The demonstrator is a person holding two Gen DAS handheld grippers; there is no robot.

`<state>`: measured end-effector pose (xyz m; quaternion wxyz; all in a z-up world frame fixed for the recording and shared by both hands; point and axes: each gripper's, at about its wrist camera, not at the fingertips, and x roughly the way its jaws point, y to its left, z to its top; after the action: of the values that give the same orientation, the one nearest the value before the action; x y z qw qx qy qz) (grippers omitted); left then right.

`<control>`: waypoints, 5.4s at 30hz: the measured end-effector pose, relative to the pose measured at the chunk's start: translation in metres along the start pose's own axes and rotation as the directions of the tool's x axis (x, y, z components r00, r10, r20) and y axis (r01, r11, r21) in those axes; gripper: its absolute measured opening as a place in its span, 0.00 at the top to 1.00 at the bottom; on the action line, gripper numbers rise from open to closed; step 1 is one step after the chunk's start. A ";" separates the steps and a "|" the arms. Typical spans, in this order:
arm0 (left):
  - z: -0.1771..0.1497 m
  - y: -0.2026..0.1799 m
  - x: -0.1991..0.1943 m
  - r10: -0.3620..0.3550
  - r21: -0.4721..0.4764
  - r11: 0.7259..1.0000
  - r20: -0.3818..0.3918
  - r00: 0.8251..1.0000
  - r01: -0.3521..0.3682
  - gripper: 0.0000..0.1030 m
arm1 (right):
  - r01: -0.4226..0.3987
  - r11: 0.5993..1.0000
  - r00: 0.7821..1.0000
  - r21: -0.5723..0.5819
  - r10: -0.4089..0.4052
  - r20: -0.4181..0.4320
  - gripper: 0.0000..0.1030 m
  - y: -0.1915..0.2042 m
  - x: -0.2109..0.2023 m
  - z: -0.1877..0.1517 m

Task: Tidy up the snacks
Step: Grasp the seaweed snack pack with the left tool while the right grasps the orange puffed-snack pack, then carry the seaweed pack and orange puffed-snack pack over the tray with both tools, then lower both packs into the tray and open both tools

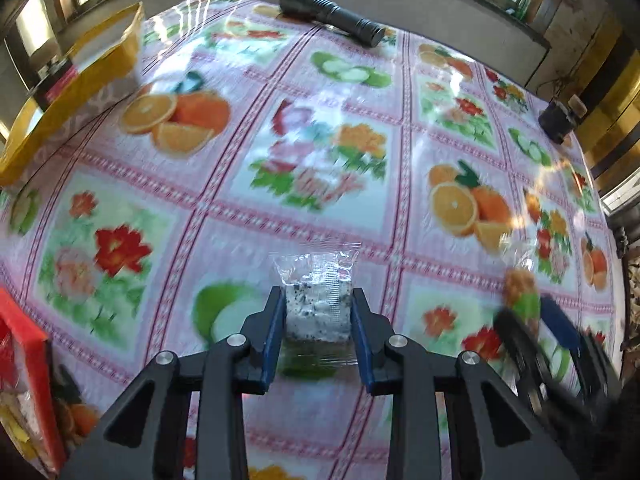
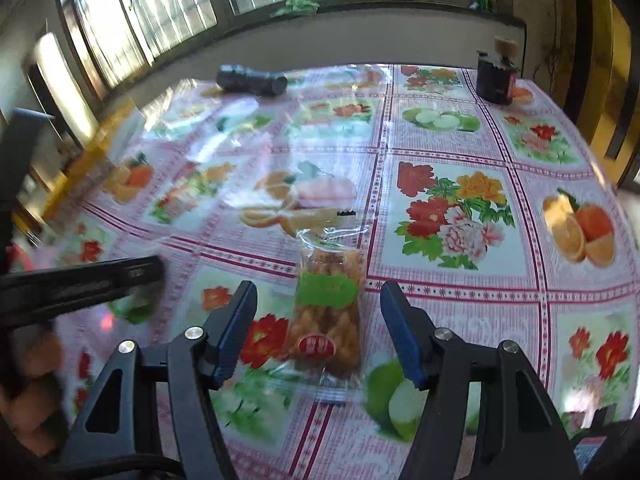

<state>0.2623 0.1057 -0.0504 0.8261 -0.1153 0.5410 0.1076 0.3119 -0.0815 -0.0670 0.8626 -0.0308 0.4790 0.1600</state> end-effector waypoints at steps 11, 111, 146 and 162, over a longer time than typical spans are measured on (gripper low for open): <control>-0.059 0.032 -0.049 0.044 0.038 0.998 0.037 0.998 -0.045 0.70 | -0.048 0.999 0.999 0.015 0.048 0.008 0.66 0.015 -0.029 -0.021; -0.225 0.268 -0.196 0.313 -0.259 0.938 0.352 0.882 -0.229 0.70 | -0.552 0.810 0.820 -0.196 0.570 0.045 0.65 0.282 -0.165 -0.136; -0.187 0.292 -0.162 0.227 -0.276 0.949 0.264 0.937 -0.153 0.70 | -0.554 0.805 0.830 -0.214 0.554 -0.063 0.65 0.349 -0.075 -0.064; -0.172 0.272 -0.153 0.323 -0.236 0.936 0.268 0.908 -0.263 0.67 | -0.537 0.797 0.840 -0.276 0.533 -0.096 0.64 0.370 -0.050 -0.054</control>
<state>-0.0298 0.3034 0.0031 0.8582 -0.0946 0.4062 0.2993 0.1302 0.2452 -0.0175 0.7646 -0.0223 0.4450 0.4657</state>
